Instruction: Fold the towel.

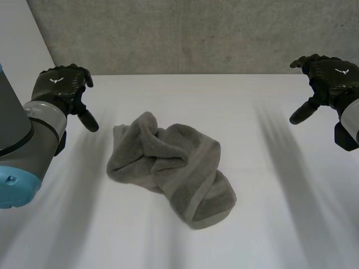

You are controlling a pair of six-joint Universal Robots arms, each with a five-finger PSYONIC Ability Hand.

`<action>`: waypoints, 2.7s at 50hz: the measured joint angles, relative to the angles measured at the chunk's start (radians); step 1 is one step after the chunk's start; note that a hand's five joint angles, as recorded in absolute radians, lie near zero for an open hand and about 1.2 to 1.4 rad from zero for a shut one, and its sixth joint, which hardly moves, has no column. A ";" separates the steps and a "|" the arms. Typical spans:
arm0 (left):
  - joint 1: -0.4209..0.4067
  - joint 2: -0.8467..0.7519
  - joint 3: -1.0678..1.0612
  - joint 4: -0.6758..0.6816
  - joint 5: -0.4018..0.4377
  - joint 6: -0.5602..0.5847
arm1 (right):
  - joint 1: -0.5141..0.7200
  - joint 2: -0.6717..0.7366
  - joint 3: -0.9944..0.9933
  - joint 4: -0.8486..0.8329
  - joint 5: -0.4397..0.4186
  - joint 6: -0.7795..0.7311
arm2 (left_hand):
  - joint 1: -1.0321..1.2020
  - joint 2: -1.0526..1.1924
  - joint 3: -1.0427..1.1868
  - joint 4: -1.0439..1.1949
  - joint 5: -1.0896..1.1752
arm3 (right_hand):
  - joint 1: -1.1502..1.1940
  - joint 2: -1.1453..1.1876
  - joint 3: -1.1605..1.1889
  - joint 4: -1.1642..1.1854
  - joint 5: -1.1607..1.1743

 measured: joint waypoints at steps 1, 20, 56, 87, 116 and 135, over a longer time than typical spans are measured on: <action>0.000 0.001 -0.001 0.000 0.001 0.000 | 0.000 0.000 0.000 0.000 -0.001 -0.001 | 0.000 0.000 0.000 0.000 0.000 | 0.000 0.000 0.000 0.000 0.000; 0.001 0.117 -0.260 -0.007 0.337 0.035 | 0.197 0.033 0.063 0.139 -0.217 -0.402 | 0.002 0.002 0.002 0.002 0.003 | 0.000 0.000 -0.002 0.000 0.000; -0.107 -0.338 -0.163 0.220 0.301 0.176 | 0.418 0.365 0.131 -0.238 -0.033 -0.482 | 0.003 0.003 0.003 0.003 0.005 | 1.091 1.067 1.100 1.090 1.106; -0.120 -0.348 -0.135 0.208 0.290 0.174 | 0.328 0.217 0.278 -0.269 -0.201 -0.397 | 0.277 0.303 0.305 0.297 0.284 | 0.178 0.149 0.147 0.139 0.124; -0.117 -0.374 -0.105 0.211 0.291 0.173 | 0.379 0.257 0.229 -0.372 -0.196 -0.368 | 1.012 1.120 1.107 1.116 1.071 | 1.081 1.058 1.101 1.090 1.095; 0.000 -0.146 -0.151 0.156 0.339 0.168 | 0.058 0.200 0.034 0.110 -0.167 -0.551 | 1.012 1.120 1.108 1.120 1.075 | 1.082 1.078 1.102 1.090 1.099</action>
